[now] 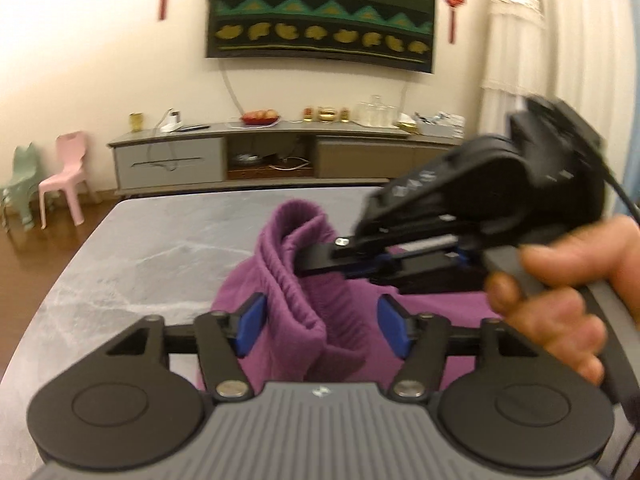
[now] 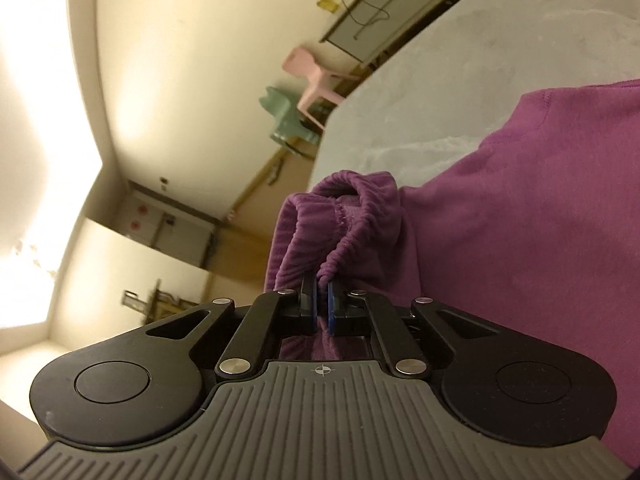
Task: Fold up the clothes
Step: 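Fold the waistband over with the right gripper while the left gripper holds the leg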
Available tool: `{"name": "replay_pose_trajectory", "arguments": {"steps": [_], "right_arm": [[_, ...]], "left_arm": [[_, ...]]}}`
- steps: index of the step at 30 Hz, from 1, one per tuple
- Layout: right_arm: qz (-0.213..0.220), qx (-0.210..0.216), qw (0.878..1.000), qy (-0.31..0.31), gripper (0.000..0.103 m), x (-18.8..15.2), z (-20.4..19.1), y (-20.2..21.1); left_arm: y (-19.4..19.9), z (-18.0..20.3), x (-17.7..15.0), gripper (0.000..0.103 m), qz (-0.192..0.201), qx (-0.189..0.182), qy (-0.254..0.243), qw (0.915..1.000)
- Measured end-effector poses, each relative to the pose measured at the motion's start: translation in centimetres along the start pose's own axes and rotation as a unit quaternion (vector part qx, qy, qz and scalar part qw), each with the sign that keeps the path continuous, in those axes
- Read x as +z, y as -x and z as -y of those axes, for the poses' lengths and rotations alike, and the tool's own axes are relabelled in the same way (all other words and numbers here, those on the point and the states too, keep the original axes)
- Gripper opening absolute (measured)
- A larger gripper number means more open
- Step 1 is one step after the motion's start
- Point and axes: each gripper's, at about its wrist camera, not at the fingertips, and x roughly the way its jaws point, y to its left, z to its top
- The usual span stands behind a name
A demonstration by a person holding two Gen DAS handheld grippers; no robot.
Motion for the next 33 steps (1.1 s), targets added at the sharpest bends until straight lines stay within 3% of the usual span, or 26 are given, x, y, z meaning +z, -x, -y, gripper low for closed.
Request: {"name": "replay_pose_trajectory", "arguments": {"steps": [3, 5, 6, 7, 9, 12, 13, 14, 16, 17, 19, 21, 22, 25, 29, 33], "right_arm": [[-0.003, 0.005, 1.0, -0.014, 0.0, 0.0, 0.9, 1.0], [-0.005, 0.021, 0.999, -0.035, 0.003, -0.6, 2.1, 2.2], [-0.006, 0.028, 0.999, -0.044, 0.004, -0.8, 2.5, 2.4], [-0.007, 0.035, 0.998, -0.053, 0.005, -1.0, 2.9, 2.6], [-0.009, 0.046, 0.996, -0.072, 0.006, -1.4, 3.7, 3.0], [0.0, 0.055, 0.994, -0.095, 0.014, -1.7, 4.3, 3.4], [0.006, 0.063, 0.993, -0.101, 0.021, -1.8, 4.5, 3.6], [0.013, 0.073, 0.991, -0.107, 0.046, -1.8, 4.7, 3.7], [0.025, 0.089, 0.99, -0.111, 0.075, -1.8, 4.8, 4.0], [0.029, 0.091, 0.99, -0.104, 0.079, -1.8, 4.5, 4.1], [0.016, 0.077, 0.994, -0.075, 0.079, -1.6, 3.7, 3.5], [-0.012, 0.032, 0.999, -0.021, 0.076, -1.2, 2.3, 2.3], [-0.027, 0.007, 1.0, 0.009, 0.066, -1.1, 1.9, 1.6], [-0.071, -0.063, 0.991, 0.091, 0.014, -0.8, 0.9, -0.6], [-0.044, -0.04, 0.992, 0.114, 0.011, 0.9, -2.0, 1.1], [-0.036, -0.014, 0.992, 0.118, 0.011, 2.0, -4.9, 2.1]], "left_arm": [[-0.5, 0.9, -0.6, 0.074, -0.007, -0.004, -0.019, 0.9998], [-1.0, 1.5, -0.9, 0.073, -0.012, -0.002, -0.031, 0.9994], [-1.4, 1.8, -1.0, 0.062, -0.016, 0.01, -0.036, 0.9992], [-1.8, 2.1, -1.1, 0.043, -0.02, 0.022, -0.042, 0.9987], [-2.3, 2.3, -1.2, 0.035, -0.028, 0.028, -0.045, 0.9982], [-2.3, 2.5, -1.3, 0.034, -0.026, 0.031, -0.051, 0.9979], [-2.3, 2.4, -1.3, 0.032, -0.028, 0.031, -0.05, 0.9979], [-2.4, 2.4, -1.3, 0.032, -0.03, 0.03, -0.05, 0.9979], [-2.5, 2.3, -1.3, 0.031, -0.033, 0.027, -0.05, 0.9978], [-2.5, 2.5, -1.3, 0.031, -0.033, 0.025, -0.054, 0.9977], [-2.4, 2.8, -1.4, 0.031, -0.033, 0.021, -0.062, 0.9973], [-2.4, 3.2, -1.5, 0.031, -0.033, 0.016, -0.072, 0.9967], [-2.4, 3.3, -1.6, 0.033, -0.034, 0.016, -0.078, 0.9962], [-0.8, 3.0, -2.4, 0.039, -0.027, 0.038, -0.089, 0.9949], [3.3, 3.0, -3.7, 0.042, 0.003, 0.004, -0.095, 0.9955], [1.9, 4.7, -4.3, 0.043, -0.016, -0.003, -0.141, 0.9899]]}}
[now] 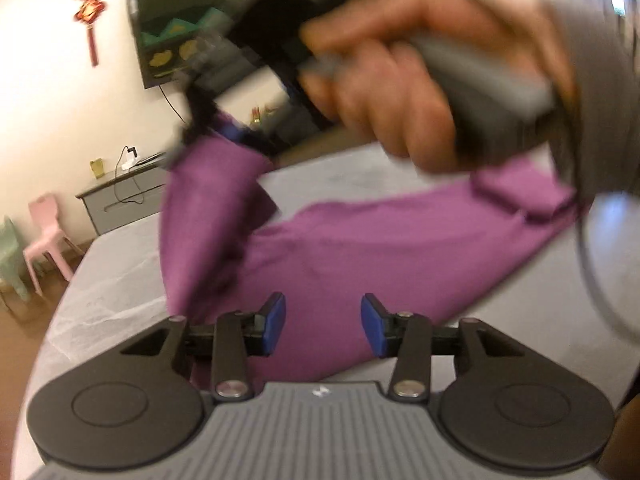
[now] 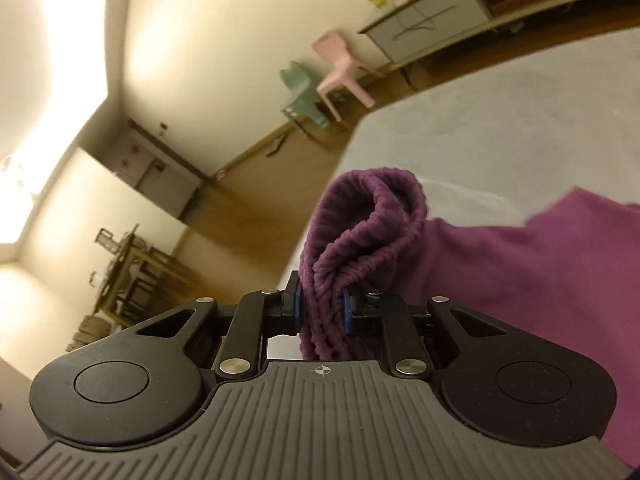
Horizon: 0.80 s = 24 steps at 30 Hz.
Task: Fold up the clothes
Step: 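Fold the waistband over with the right gripper while the left gripper holds the leg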
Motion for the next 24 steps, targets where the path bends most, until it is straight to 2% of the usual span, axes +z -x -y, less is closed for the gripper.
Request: {"name": "replay_pose_trajectory", "arguments": {"steps": [3, 5, 7, 8, 10, 13, 16, 18, 21, 24], "right_arm": [[-0.002, 0.009, 1.0, -0.017, 0.012, 0.1, -0.4, 0.2], [0.005, 0.01, 1.0, -0.02, 0.012, -0.2, -0.6, 0.7], [0.022, 0.001, 0.999, -0.025, 0.011, -0.5, -0.2, 1.6], [0.031, -0.005, 0.999, -0.03, 0.011, -0.6, 0.3, 2.2], [0.037, -0.019, 0.998, -0.045, 0.011, -1.3, 2.0, 3.1], [0.033, -0.041, 0.996, -0.067, 0.011, -3.0, 5.0, 3.7], [0.013, -0.068, 0.994, -0.082, 0.011, -5.2, 8.1, 2.7], [-0.002, -0.091, 0.992, -0.082, 0.011, -6.5, 9.7, 1.8], [-0.018, -0.11, 0.991, -0.078, 0.011, -7.4, 11.4, 0.8], [-0.026, -0.108, 0.991, -0.069, 0.011, -7.3, 11.9, 0.6]], "left_arm": [[-2.0, -0.2, 0.6, 0.047, -0.002, 0.004, 0.006, 1.0], [-4.3, -1.3, 0.5, 0.046, -0.04, 0.04, 0.026, 0.9981], [-5.8, -3.1, -0.1, 0.036, -0.096, 0.091, 0.065, 0.9891], [-6.0, -4.0, -0.5, 0.03, -0.113, 0.105, 0.091, 0.9839], [-5.0, -5.6, -0.8, 0.03, -0.11, 0.095, 0.158, 0.9767], [-4.5, -7.3, -1.3, 0.029, -0.121, 0.08, 0.237, 0.9607], [-4.4, -8.4, -1.8, 0.03, -0.126, 0.068, 0.288, 0.9468], [-4.2, -8.7, -1.7, 0.031, -0.129, 0.06, 0.303, 0.9425], [-3.6, -8.7, -1.4, 0.035, -0.129, 0.047, 0.302, 0.9433], [-2.8, -8.4, -1.1, 0.035, -0.113, 0.023, 0.279, 0.9534]]}}
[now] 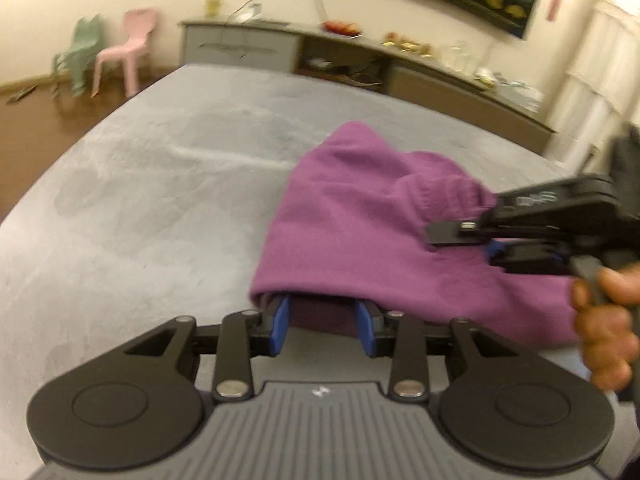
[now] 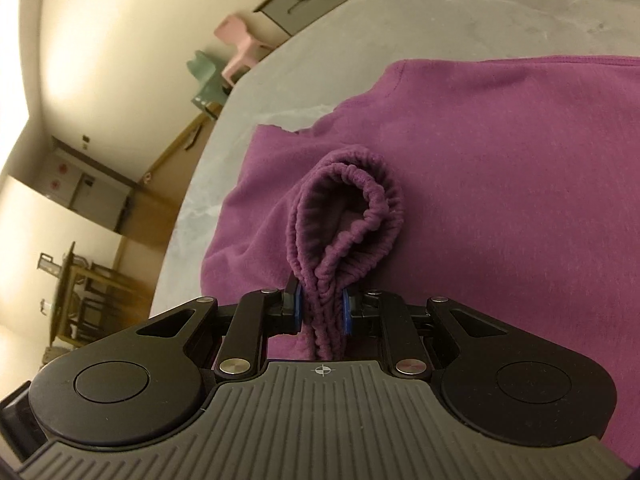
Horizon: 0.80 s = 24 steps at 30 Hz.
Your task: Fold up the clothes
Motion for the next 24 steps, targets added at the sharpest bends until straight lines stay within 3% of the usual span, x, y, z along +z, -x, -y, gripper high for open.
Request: {"name": "replay_pose_trajectory", "arguments": {"steps": [4, 7, 8, 10, 12, 13, 14, 16, 17, 19, 22, 24], "right_arm": [[-0.017, 0.0, 1.0, 0.023, 0.016, 0.3, -0.3, 0.1], [-0.006, 0.004, 1.0, 0.016, 0.049, 1.1, -1.0, 1.2], [-0.001, 0.006, 1.0, 0.014, 0.054, 1.4, -1.2, 1.6], [0.009, -0.004, 1.0, 0.006, 0.054, 2.2, -1.2, 1.6], [0.011, -0.018, 1.0, 0.002, 0.047, 3.0, -1.2, 0.6], [0.011, -0.021, 1.0, 0.006, 0.029, 3.2, -1.3, 0.1], [0.01, -0.022, 1.0, 0.016, 0.017, 3.4, -1.6, -0.3], [0.034, -0.025, 0.996, 0.077, 0.014, 3.5, -3.4, 0.0], [0.065, -0.026, 0.988, 0.139, 0.014, 3.0, -4.9, 1.1], [0.121, -0.03, 0.958, 0.259, 0.013, 1.9, -7.7, 3.2], [0.067, -0.064, 0.977, 0.191, 0.013, 3.2, -4.7, 2.2], [0.03, -0.082, 0.982, 0.168, 0.014, 3.4, -2.3, 0.9]], "left_arm": [[2.2, 1.1, 0.3, 0.035, 0.042, -0.017, -0.035, 0.9984], [3.7, 0.8, 1.1, 0.035, 0.086, -0.008, -0.021, 0.9961], [4.1, 0.5, 1.3, 0.035, 0.1, -0.006, -0.008, 0.9949], [3.8, -0.2, 2.0, 0.035, 0.107, -0.008, 0.014, 0.9941], [2.0, -0.1, 2.8, 0.035, 0.082, -0.002, 0.01, 0.9965], [1.1, 0.3, 3.0, 0.035, 0.071, 0.006, 0.001, 0.9974], [0.4, 0.6, 3.2, 0.035, 0.064, 0.014, -0.01, 0.9978], [0.0, 1.4, 3.4, 0.035, 0.074, 0.02, -0.03, 0.9966], [0.1, 1.7, 3.4, 0.035, 0.079, 0.01, -0.032, 0.9963], [-0.1, 2.2, 3.1, 0.035, 0.07, -0.009, -0.041, 0.9967], [-2.1, 3.3, 2.6, 0.035, 0.027, -0.002, -0.069, 0.9973], [-3.6, 3.9, 2.1, 0.035, -0.004, 0.018, -0.085, 0.9962]]}}
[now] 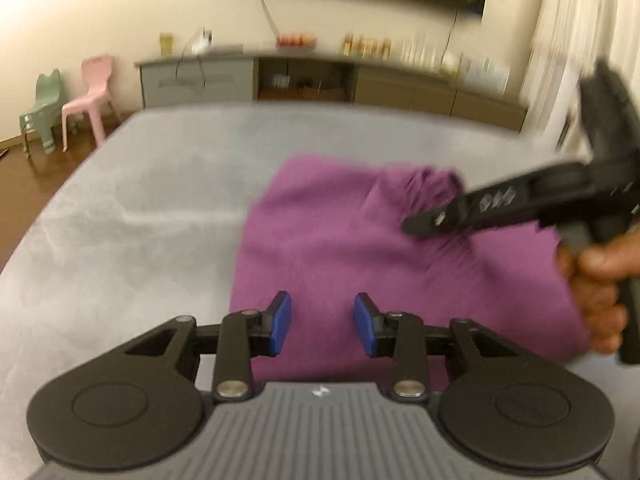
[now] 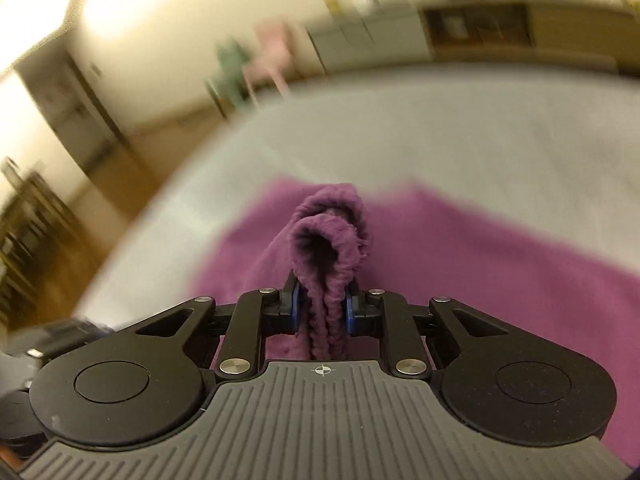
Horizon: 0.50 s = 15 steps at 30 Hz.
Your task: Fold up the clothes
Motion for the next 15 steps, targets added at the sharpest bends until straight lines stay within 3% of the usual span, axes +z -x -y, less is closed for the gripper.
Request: {"name": "replay_pose_trajectory", "arguments": {"steps": [3, 4, 5, 7, 8, 10, 11, 13, 15], "right_arm": [[-0.006, 0.019, 0.999, -0.035, 0.017, -0.3, 1.9, -0.2], [-0.011, 0.024, 0.999, -0.043, 0.023, -0.2, 2.3, -0.1], [-0.01, 0.019, 0.999, -0.048, 0.036, 0.1, 2.4, 0.3], [0.025, -0.024, 0.998, -0.046, 0.056, 0.7, 1.4, 1.4], [0.051, -0.047, 0.997, -0.034, 0.058, 1.0, 0.4, 2.2], [0.103, -0.093, 0.99, -0.009, 0.058, 1.6, -1.5, 3.7], [0.113, -0.095, 0.989, 0.011, 0.055, 2.1, -2.7, 3.7], [0.095, -0.066, 0.991, 0.061, 0.051, 3.4, -5.3, 2.2], [0.046, -0.043, 0.993, 0.097, 0.037, 4.6, -6.7, -0.7]], "left_arm": [[-0.2, 0.4, -0.2, 0.037, -0.008, 0.016, -0.016, 0.9997], [-0.1, 0.4, -0.1, 0.037, -0.008, 0.017, -0.013, 0.9997], [0.0, 0.3, -0.1, 0.037, -0.007, 0.019, -0.012, 0.9997], [0.4, 0.1, 0.1, 0.035, 0.006, 0.019, -0.007, 0.9998], [0.9, 0.0, 0.2, 0.035, 0.017, 0.011, -0.004, 0.9998], [1.4, 0.1, 0.4, 0.036, 0.03, -0.004, -0.003, 0.9995], [1.7, 0.2, 0.5, 0.036, 0.036, -0.012, -0.002, 0.9993], [1.3, 0.1, 0.6, 0.036, 0.032, -0.013, -0.004, 0.9994], [0.6, -0.1, 0.3, 0.036, 0.019, -0.005, -0.007, 0.9998]]}}
